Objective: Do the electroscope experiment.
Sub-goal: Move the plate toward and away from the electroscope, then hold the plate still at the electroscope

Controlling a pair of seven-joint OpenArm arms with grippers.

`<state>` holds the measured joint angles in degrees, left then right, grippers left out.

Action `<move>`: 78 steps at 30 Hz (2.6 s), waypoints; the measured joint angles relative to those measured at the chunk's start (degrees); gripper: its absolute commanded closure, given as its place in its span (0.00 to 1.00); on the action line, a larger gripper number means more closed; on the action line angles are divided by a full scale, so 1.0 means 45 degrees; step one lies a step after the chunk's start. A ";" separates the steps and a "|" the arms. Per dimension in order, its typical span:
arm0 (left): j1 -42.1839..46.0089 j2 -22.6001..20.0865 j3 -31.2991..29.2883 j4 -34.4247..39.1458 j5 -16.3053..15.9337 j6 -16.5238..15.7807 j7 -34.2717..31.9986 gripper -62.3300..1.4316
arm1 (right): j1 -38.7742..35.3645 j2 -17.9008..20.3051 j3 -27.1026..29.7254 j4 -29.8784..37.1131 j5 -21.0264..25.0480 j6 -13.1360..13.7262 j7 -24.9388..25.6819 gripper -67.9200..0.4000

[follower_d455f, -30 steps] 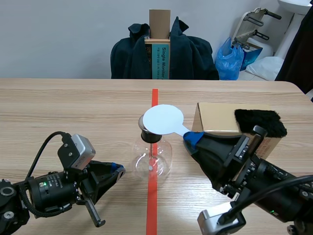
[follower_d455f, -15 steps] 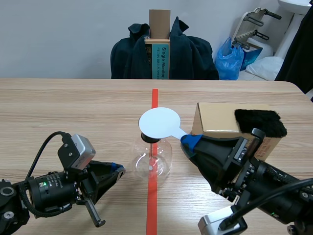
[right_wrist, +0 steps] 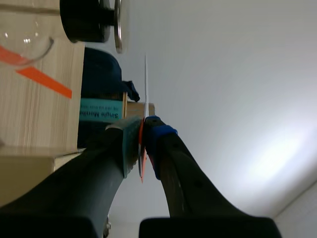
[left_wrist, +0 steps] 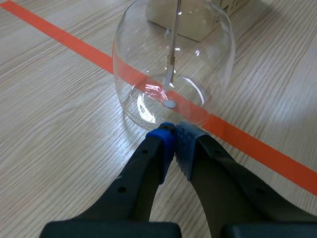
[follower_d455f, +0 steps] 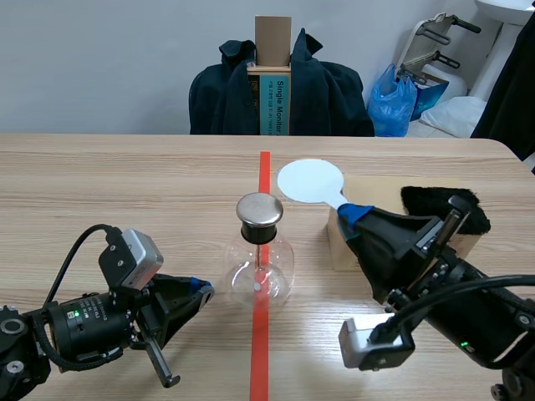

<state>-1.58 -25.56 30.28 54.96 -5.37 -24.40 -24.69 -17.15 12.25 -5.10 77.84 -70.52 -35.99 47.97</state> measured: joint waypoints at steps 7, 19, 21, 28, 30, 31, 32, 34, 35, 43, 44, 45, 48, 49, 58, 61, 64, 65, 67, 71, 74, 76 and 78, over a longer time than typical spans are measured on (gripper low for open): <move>0.0000 0.0000 0.0000 0.0000 0.0000 0.0000 0.0000 0.93 | 0.0000 0.0000 0.0000 0.0000 0.0005 -0.0005 -0.2045 0.98; 0.0000 0.0000 0.0000 0.0000 0.0000 0.0000 0.0000 0.93 | 0.0000 0.0000 0.0000 0.0000 0.0005 0.0000 -0.2968 0.98; 0.0000 0.0000 0.0000 0.0000 0.0000 0.0000 0.0000 0.93 | 0.0000 0.0000 0.0000 0.0000 0.0005 0.0000 -0.2540 0.98; 0.0000 0.0000 0.0000 0.0000 0.0000 0.0000 0.0000 0.93 | 0.0000 0.0000 0.0000 0.0000 0.0000 0.0000 -0.0544 0.98; 0.0000 0.0000 0.0000 0.0000 0.0000 0.0000 0.0000 0.93 | 0.0000 0.0000 0.0000 0.0000 -0.0005 0.0092 0.0044 0.98; 0.0000 0.0000 0.0000 0.0000 0.0000 0.0000 -0.0005 0.93 | -0.0005 0.0000 0.0000 0.0000 0.0000 0.0097 0.0316 0.98; 0.0000 0.0000 0.0000 0.0000 0.0000 0.0000 0.0000 0.93 | -0.0005 0.0000 0.0000 0.0000 0.0000 0.0107 0.0568 0.98; 0.0000 0.0000 0.0000 0.0000 0.0000 0.0000 0.0000 0.93 | 0.0000 0.0000 0.0000 0.0000 0.0000 0.0257 0.1010 0.98; 0.0000 0.0000 0.0000 0.0000 0.0000 0.0000 0.0000 0.93 | 0.0000 0.0000 0.0000 0.0000 -0.0005 0.0282 0.1161 0.98; 0.0000 0.0000 0.0000 0.0000 0.0000 0.0000 0.0000 0.93 | 0.0000 0.0000 0.0000 0.0000 0.0000 0.0291 0.2059 0.98; 0.0000 0.0000 0.0000 0.0000 0.0000 0.0000 0.0000 0.93 | 0.0000 0.0000 0.0000 0.0000 0.0000 0.0291 0.2123 0.98; 0.0000 -0.0005 0.0000 0.0000 0.0000 0.0000 0.0000 0.93 | 0.0000 0.0000 0.0000 0.0000 0.0000 0.0291 0.2210 0.98; 0.0000 0.0000 0.0000 0.0000 0.0000 0.0000 0.0000 0.93 | 0.0000 0.0000 0.0000 0.0000 0.0000 0.0291 0.2331 0.98; 0.0000 0.0000 0.0000 0.0000 0.0000 0.0000 0.0000 0.93 | 0.0000 0.0000 0.0000 0.0000 0.0000 0.0291 0.2404 0.98; 0.0000 0.0000 0.0000 0.0000 0.0000 0.0000 0.0000 0.93 | 0.0000 0.0000 0.0000 0.0000 0.0000 0.0291 0.2579 0.98; 0.0000 0.0000 0.0000 0.0000 0.0000 0.0000 0.0000 0.93 | 0.0000 0.0000 0.0000 0.0000 0.0000 0.0291 0.2574 0.98; 0.0000 0.0000 0.0000 0.0000 0.0000 0.0000 0.0000 0.93 | 0.0000 0.0000 0.0000 0.0000 0.0000 0.0291 0.2574 0.98; 0.0000 0.0000 0.0000 0.0000 0.0000 0.0000 0.0000 0.93 | 0.0000 0.0000 0.0000 0.0000 0.0000 0.0291 0.2574 0.98; 0.0000 0.0000 0.0000 0.0000 0.0000 0.0000 0.0000 0.93 | 0.0000 0.0000 0.0000 0.0000 0.0000 0.0291 0.2574 0.98; 0.0000 0.0000 0.0000 0.0000 0.0000 0.0000 0.0000 0.93 | 0.0000 0.0000 0.0000 0.0000 0.0000 0.0291 0.2574 0.98; 0.0000 0.0000 0.0000 0.0000 0.0000 0.0000 0.0000 0.93 | 0.0000 0.0000 0.0000 0.0000 0.0000 0.0291 0.2574 0.98; 0.0000 0.0000 0.0000 0.0000 0.0000 0.0000 0.0000 0.93 | 0.0000 0.0000 0.0000 0.0000 0.0000 0.0291 0.2574 0.98; 0.0000 0.0000 0.0000 0.0000 0.0000 0.0000 0.0000 0.93 | 0.0000 0.0000 0.0000 0.0000 0.0000 0.0291 0.2574 0.98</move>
<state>-1.58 -25.56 30.28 54.96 -5.37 -24.40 -24.69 -17.15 12.25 -5.10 77.84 -70.52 -34.68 59.55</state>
